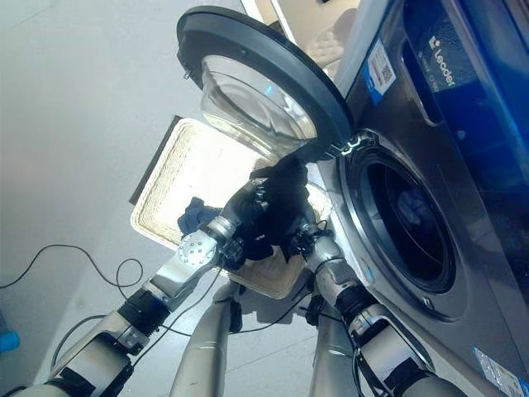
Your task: Put the clothes into the washing machine.
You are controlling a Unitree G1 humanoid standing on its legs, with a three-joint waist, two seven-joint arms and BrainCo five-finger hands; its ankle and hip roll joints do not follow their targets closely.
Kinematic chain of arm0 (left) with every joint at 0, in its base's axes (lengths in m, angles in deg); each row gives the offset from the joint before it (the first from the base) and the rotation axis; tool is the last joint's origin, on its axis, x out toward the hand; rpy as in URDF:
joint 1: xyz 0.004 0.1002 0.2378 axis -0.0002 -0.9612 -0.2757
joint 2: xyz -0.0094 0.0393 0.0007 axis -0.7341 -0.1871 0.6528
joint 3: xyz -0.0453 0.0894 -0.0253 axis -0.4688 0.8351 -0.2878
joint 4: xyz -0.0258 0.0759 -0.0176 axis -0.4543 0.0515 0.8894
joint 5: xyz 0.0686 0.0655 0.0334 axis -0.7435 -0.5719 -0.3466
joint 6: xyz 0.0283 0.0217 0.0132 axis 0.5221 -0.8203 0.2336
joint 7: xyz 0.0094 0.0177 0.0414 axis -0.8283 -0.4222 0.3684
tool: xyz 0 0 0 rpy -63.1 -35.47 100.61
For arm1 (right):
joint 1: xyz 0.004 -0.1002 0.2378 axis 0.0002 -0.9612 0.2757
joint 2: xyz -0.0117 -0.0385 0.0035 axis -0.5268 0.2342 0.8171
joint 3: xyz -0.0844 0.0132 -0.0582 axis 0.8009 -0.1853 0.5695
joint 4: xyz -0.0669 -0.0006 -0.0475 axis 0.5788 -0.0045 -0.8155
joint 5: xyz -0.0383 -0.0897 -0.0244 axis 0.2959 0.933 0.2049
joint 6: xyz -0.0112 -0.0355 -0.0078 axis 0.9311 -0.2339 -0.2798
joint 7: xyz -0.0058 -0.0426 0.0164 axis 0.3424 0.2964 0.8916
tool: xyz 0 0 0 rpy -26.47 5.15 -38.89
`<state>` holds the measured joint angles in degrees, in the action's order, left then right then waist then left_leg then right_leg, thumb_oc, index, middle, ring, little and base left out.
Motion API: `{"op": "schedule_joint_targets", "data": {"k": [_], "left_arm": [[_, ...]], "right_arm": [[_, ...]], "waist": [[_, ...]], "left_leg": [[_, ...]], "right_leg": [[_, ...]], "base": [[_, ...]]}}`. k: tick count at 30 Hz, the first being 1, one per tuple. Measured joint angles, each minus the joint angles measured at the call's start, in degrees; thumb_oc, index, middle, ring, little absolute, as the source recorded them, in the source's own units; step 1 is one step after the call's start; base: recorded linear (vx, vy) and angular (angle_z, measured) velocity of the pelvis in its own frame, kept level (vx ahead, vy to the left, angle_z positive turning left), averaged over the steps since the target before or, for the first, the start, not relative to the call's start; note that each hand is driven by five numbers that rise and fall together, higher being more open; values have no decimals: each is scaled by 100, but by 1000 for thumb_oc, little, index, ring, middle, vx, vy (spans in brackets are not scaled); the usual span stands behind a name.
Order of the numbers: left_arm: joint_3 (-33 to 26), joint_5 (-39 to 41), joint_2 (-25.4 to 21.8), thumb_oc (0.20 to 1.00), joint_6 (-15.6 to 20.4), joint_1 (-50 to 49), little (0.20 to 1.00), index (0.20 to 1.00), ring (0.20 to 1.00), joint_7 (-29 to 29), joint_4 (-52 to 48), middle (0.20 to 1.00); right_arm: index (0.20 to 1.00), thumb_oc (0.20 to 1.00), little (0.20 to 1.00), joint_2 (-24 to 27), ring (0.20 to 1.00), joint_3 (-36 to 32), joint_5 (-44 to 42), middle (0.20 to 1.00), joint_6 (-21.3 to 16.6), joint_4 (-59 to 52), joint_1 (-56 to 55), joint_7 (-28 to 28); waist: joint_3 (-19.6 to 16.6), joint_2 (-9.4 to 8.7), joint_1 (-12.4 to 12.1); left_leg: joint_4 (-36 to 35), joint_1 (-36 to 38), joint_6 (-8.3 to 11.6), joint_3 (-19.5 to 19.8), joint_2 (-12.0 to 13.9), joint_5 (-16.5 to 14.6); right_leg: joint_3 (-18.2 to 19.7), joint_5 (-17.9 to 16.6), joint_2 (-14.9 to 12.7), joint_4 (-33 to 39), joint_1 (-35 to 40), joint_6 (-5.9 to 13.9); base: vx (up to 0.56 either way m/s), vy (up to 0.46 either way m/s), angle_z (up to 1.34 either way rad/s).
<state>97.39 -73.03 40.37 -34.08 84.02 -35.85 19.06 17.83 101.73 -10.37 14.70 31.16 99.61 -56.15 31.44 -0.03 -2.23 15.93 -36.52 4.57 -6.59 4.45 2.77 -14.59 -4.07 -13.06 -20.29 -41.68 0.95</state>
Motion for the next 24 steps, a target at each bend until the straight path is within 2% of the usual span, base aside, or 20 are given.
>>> {"op": "schedule_joint_targets", "data": {"k": [1,2,5,9,10,15,16,21,24], "left_arm": [[105,-97,-41,849,0,88,849,849,849,47,174,849],[170,-98,-63,1000,0,120,1000,1000,1000,58,251,1000],[296,-415,-92,1000,-18,137,1000,1000,1000,284,579,1000],[385,-795,-134,1000,-140,100,1000,1000,1000,507,897,1000],[461,-1135,-164,1000,-200,98,1000,1000,1000,659,1082,1000],[490,-1476,-173,1000,-243,73,1000,1000,1000,978,1261,1000],[490,-1663,-177,1000,-239,96,1000,1000,1000,1167,1378,1000],[487,-1645,-174,1000,-238,138,1000,1000,1000,1506,1697,1000],[382,-1250,-110,1000,-194,40,1000,1000,1000,1769,1899,1000]], "right_arm": [[200,200,200,2,200,-38,-217,200,-61,3,-131,7],[200,200,200,2,200,-85,-314,200,-64,10,-178,7],[200,200,200,-134,200,-426,-1015,200,-240,72,-328,247],[200,200,200,-194,200,-485,-1640,200,-438,156,-363,402],[200,200,200,-219,200,-614,-1973,200,-512,198,-406,569],[200,200,200,-226,200,-787,-2665,200,-527,501,-434,826],[200,200,200,-251,200,-887,-3121,200,-522,697,-416,1030],[200,200,200,-376,200,-1092,-4221,200,-461,1052,-447,1510],[200,200,200,-498,200,-1229,-4854,200,-373,1170,-484,1706]], "waist": [[0,0,12],[0,0,14],[-3,-5,111],[-3,-5,307],[-3,-4,321],[-3,-3,315],[-3,-2,309],[-4,4,325],[-4,5,320]], "left_leg": [[26,0,2,-34,19,-16],[48,0,2,-50,27,-27],[55,1,1,-138,48,-41],[53,-4,-26,-283,59,-48],[54,-5,-42,-398,86,-85],[50,-9,-42,-505,126,-96],[42,-8,-31,-541,144,-105],[-17,1,-29,-598,149,-106],[-30,11,-29,-611,145,-106]], "right_leg": [[36,-22,25,18,-3,-3],[58,-32,35,21,-7,-5],[163,-112,97,171,-10,27],[284,-269,145,382,-19,60],[350,-357,181,509,-32,72],[440,-440,240,632,-55,61],[464,-468,266,677,-60,49],[493,-539,291,764,-71,8],[503,-539,290,766,-73,9]], "base": [[-8,61,-16],[-8,59,-15],[-1,47,-18],[5,51,-18],[11,74,-29],[1,54,-15],[2,53,-8],[1,52,-6],[0,0,0]]}}
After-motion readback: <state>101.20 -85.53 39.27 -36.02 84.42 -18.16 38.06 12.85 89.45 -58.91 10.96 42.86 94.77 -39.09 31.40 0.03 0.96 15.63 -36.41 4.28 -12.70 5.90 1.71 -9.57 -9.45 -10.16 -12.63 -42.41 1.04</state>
